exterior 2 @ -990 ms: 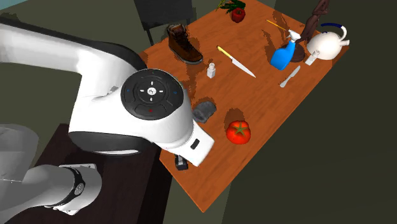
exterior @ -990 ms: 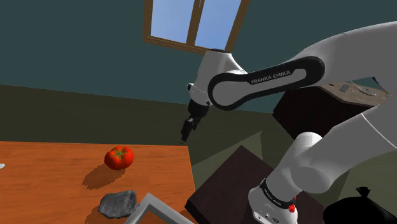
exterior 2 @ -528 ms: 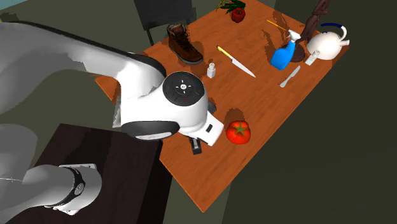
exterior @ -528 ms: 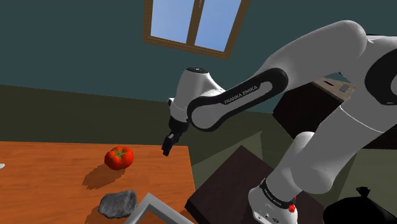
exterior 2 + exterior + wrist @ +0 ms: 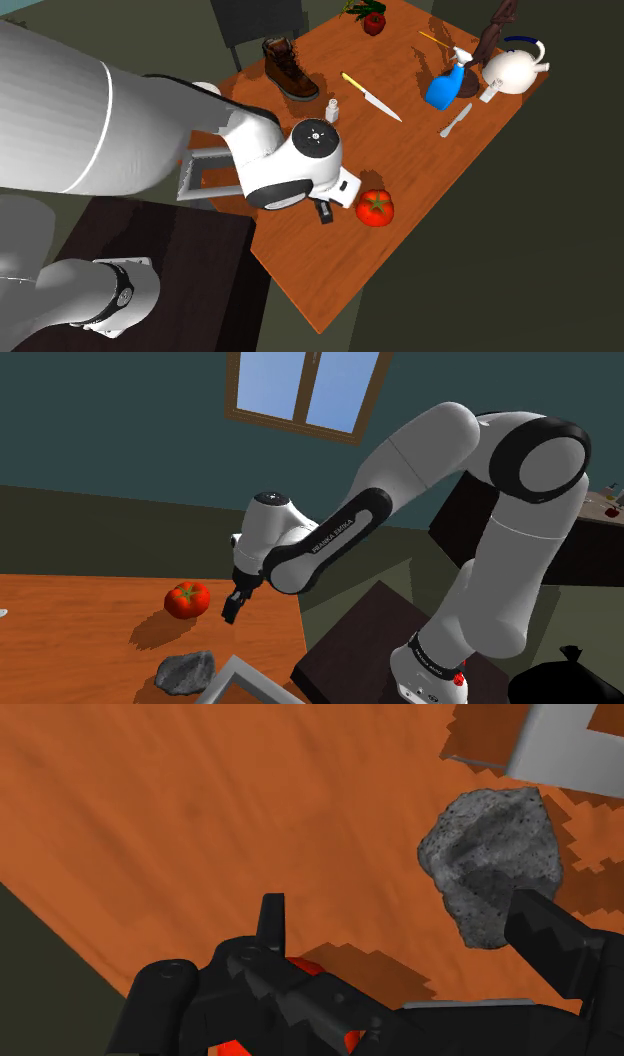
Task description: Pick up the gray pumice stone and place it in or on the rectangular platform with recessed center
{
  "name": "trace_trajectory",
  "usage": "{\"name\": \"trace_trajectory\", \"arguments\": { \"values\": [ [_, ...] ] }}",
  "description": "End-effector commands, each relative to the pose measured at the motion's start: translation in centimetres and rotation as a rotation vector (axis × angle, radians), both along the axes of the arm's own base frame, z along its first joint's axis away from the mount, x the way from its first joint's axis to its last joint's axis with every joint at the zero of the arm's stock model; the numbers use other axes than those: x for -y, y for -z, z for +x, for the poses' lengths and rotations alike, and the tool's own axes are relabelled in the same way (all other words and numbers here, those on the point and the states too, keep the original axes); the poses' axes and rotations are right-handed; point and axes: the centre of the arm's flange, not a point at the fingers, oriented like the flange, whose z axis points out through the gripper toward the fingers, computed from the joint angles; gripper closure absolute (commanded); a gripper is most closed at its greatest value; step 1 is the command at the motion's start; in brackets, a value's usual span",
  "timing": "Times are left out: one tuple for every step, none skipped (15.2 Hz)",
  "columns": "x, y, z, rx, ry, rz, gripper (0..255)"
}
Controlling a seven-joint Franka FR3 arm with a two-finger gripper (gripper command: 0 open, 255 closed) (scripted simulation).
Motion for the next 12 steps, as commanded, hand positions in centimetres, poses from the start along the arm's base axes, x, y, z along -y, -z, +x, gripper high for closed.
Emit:
{"name": "trace_trajectory", "arguments": {
  "values": [
    [-2.1, 1.9, 0.4, 0.006, -0.017, 0.004, 0],
    [-3.0, 2.8, 0.7, 0.009, -0.025, 0.005, 0],
    [-3.8, 3.7, 0.9, 0.012, -0.033, 0.006, 0],
    [-4.7, 4.6, 1.2, 0.014, -0.042, 0.008, 0],
    [-5.6, 5.5, 1.4, 0.017, -0.050, 0.009, 0],
    [-5.6, 5.5, 1.4, 0.017, -0.050, 0.009, 0],
    [-5.7, 6.1, 1.5, 0.017, -0.050, 0.009, 0],
    [-5.8, 6.6, 1.5, 0.017, -0.050, 0.009, 0],
    [-5.8, 7.1, 1.5, 0.017, -0.050, 0.009, 0],
    [-5.9, 7.6, 1.5, 0.017, -0.050, 0.009, 0],
    [-6.0, 8.2, 1.5, 0.017, -0.050, 0.009, 0],
    [-6.1, 8.7, 1.5, 0.017, -0.050, 0.009, 0]
  ]
}}
